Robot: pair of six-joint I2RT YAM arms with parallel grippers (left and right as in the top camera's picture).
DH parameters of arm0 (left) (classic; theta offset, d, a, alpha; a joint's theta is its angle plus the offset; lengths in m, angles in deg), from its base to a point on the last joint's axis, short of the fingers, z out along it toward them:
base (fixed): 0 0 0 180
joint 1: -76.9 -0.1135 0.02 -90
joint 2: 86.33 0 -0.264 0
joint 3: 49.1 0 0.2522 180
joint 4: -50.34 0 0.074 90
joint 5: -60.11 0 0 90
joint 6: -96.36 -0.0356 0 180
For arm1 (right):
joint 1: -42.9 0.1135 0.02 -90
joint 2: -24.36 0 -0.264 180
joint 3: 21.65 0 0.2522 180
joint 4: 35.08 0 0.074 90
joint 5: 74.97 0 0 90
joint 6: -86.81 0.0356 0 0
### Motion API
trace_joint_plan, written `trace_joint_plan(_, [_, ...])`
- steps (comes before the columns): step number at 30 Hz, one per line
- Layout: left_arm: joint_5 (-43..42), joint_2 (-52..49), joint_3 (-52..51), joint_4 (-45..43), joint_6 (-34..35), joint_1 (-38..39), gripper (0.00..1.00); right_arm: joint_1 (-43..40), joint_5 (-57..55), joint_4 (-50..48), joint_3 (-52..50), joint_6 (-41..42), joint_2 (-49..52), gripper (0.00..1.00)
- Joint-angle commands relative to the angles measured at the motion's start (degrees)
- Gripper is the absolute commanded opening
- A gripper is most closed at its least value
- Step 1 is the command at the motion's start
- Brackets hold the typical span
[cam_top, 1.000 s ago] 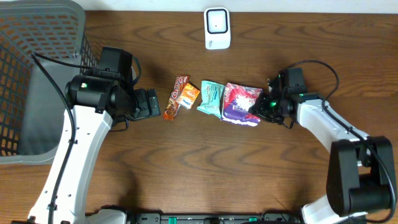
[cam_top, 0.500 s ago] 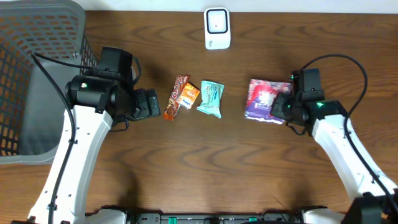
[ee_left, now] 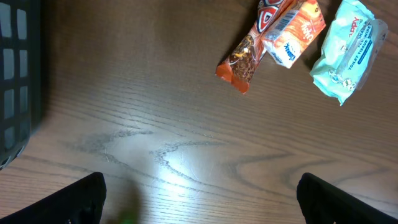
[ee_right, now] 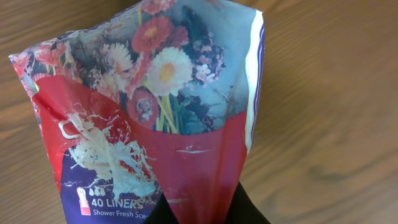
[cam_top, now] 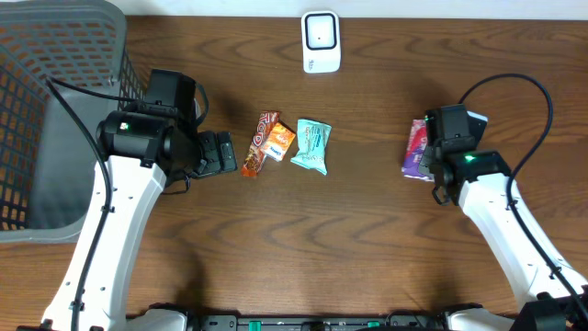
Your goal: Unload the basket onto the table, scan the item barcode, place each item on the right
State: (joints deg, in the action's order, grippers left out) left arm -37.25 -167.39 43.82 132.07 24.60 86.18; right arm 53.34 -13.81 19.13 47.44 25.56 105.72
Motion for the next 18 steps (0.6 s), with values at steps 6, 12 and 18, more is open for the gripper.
trace_joint_plan(6, [0.37, -0.28, 0.13, 0.31, 0.74, 0.04, 0.98, 3.63, -20.39, -0.39, 0.07, -0.52, 0.26, 0.01])
trace_joint_plan(12, [0.37, -0.28, 0.13, 0.31, 0.72, 0.04, 0.98, 4.63, -16.98, -1.05, 0.07, -0.52, 5.18, 0.01])
trace_joint_plan(18, [0.37, -0.28, 0.13, 0.31, 0.74, 0.04, 0.98, 9.75, -15.06, -2.93, 0.07, -0.55, 11.21, 0.06])
